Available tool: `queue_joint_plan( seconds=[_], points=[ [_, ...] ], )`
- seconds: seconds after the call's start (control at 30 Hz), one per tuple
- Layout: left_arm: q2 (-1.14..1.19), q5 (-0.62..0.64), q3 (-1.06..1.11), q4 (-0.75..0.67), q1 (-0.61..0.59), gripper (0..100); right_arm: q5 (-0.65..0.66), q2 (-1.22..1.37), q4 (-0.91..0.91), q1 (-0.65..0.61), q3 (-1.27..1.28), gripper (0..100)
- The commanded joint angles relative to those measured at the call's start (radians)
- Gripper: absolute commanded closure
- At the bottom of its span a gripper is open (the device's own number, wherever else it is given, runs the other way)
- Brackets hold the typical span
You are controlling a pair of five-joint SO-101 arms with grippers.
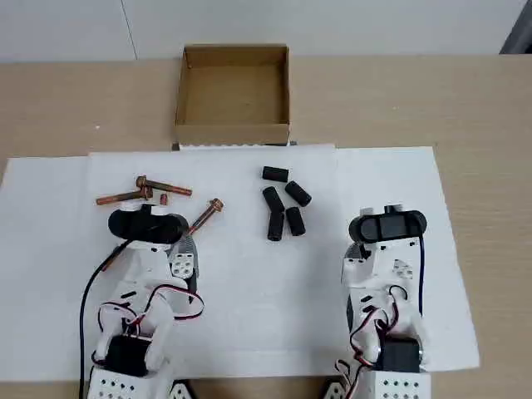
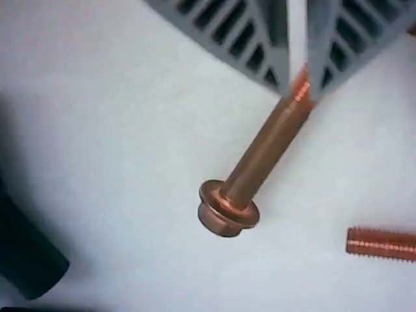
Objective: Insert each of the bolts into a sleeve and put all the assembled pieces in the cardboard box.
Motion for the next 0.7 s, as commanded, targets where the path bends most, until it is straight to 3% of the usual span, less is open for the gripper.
queue_joint_plan(
  seconds=[0.0,0.2,0.67],
  points=[
    [-0.008,-0.003,-0.005,0.002,-0.002,99,0.006,-0.012,0.002,0.007,0.014,99.5],
    [-0.009,-0.006,-0.027,0.008,0.04,99,0.006,-0.012,0.002,0.007,0.014,99.5],
    [0.0,-0.146,-0.513,0.368,0.04,99,0.006,-0.012,0.002,0.007,0.014,99.5]
  ],
)
